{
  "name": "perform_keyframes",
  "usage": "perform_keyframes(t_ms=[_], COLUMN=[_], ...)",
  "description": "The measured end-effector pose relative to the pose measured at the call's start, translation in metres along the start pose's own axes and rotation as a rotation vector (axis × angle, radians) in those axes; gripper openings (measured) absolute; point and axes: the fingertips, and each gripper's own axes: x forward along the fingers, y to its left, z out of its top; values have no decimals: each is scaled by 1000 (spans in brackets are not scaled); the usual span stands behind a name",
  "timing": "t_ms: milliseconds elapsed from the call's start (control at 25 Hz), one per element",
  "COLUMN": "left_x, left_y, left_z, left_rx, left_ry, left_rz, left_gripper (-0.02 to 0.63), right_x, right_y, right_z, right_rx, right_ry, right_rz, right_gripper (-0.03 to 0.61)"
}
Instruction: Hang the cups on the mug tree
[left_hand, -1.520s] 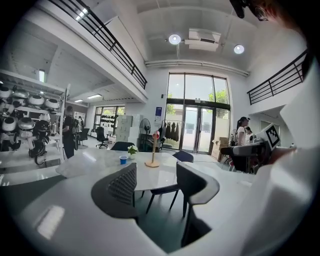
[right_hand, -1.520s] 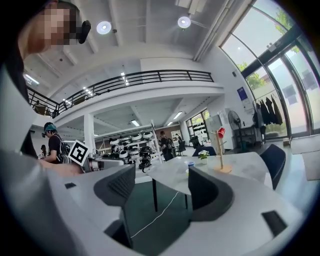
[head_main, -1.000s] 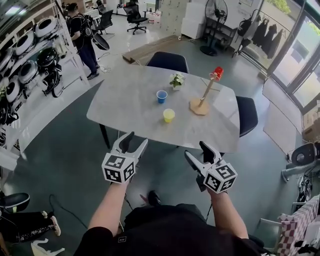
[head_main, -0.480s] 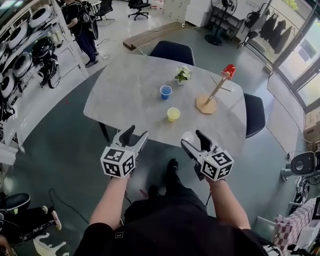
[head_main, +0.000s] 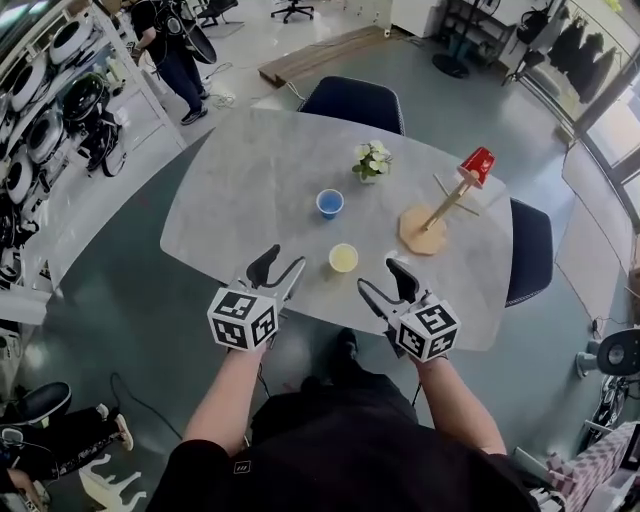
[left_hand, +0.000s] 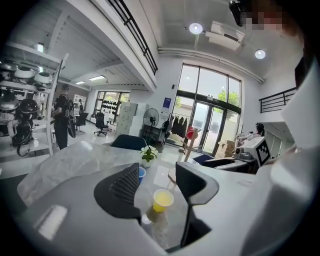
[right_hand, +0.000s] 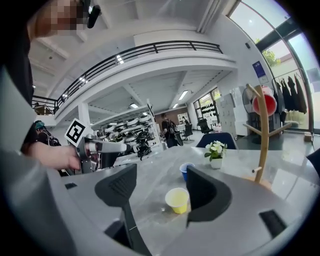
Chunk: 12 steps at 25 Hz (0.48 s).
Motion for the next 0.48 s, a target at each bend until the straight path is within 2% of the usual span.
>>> perform_keyframes(t_ms=[200, 360, 480], left_x=[30, 38, 39], left_y=[5, 16, 25], left_z=[8, -1, -15], left_rx=[-87, -102, -119], left_ry=[-13, 8, 34], left_rz=[-10, -9, -17], left_gripper=[236, 233, 225], right_x=[20, 32, 42], right_y=[-16, -12, -12], right_z=[-7, -14, -23], right_rx=[1, 18, 18], right_ry=[18, -3, 1], right_rz=[57, 87, 69], right_gripper=[299, 299, 299])
